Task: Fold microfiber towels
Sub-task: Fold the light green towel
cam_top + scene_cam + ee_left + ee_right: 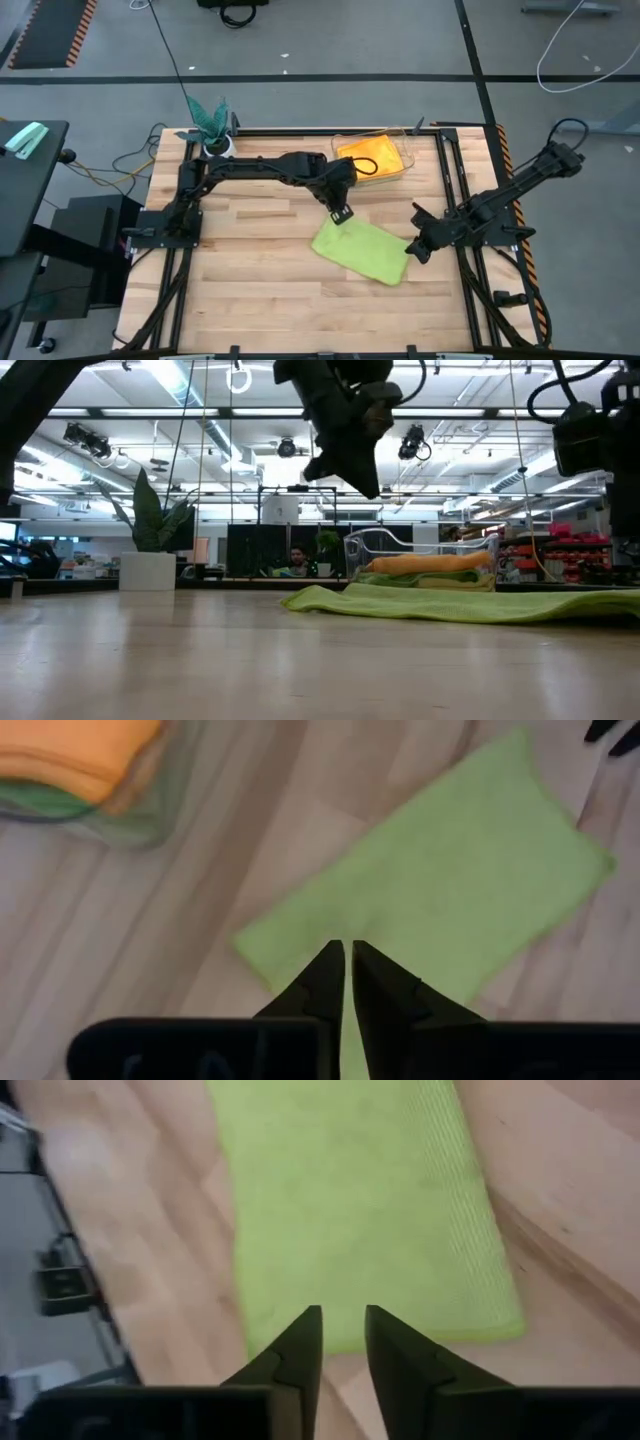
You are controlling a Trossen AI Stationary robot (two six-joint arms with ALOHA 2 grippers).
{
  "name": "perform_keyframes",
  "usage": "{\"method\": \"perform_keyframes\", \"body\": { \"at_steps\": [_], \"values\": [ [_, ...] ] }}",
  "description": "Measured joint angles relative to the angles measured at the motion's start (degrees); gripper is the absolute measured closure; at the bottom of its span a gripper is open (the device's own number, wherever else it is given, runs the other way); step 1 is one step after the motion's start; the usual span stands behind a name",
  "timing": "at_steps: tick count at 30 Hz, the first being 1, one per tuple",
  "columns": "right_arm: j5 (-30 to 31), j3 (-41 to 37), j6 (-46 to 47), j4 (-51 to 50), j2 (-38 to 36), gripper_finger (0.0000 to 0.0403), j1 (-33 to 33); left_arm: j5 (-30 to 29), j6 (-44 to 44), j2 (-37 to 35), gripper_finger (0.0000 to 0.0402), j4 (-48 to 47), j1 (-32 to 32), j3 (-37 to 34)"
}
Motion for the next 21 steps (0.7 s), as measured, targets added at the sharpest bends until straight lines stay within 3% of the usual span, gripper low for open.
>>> {"method": "perform_keyframes", "body": {
  "at_steps": [8,21],
  "values": [
    [-0.26,0.02,-3.43,2.34,8.95,0.0394,-0.85,-0.35,-0.04,-4.43,0.0385,3.38,-0.57,0.00],
    [-3.04,0.33,-5.60,2.34,18.33,0.0397,-7.56,-0.67,2.10,-11.14,0.0375,11.57,-1.09,0.00]
  ]
}}
